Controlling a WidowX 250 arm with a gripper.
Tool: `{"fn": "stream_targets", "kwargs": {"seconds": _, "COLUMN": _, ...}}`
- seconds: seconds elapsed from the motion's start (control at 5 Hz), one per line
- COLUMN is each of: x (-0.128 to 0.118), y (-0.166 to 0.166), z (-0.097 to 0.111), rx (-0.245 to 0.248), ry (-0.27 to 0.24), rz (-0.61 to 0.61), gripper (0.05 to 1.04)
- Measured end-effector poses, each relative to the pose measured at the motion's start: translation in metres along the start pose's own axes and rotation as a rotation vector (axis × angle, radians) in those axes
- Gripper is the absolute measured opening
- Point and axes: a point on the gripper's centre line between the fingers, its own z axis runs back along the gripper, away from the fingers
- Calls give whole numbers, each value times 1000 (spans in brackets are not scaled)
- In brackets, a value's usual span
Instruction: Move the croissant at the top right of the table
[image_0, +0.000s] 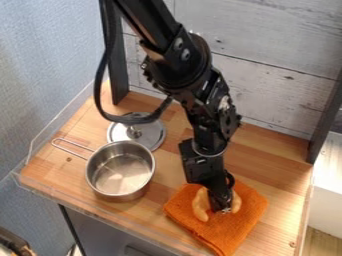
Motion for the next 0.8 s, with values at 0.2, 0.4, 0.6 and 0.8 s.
{"fn": "stream_targets", "kwargs": {"seconds": 0.2, "x": -1, "y": 0, "z": 0, "rx": 2, "ry": 6, "rz": -14, "gripper": 627}}
{"fn": "stream_targets", "kwargs": {"seconds": 0.4, "x": 1, "y": 1, "z": 0, "rx": 18, "ry": 13, "rz": -4, "gripper": 627}}
{"fn": "stream_targets", "kwargs": {"seconds": 0.6, "x": 3, "y": 4, "z": 6, "rx": 36, "ry": 15, "rz": -20, "gripper": 627}}
{"fn": "stream_targets", "kwargs": {"seconds": 0.8, "x": 1, "y": -2, "z": 24, "rx": 16, "ry": 35, "rz": -29, "gripper": 627}}
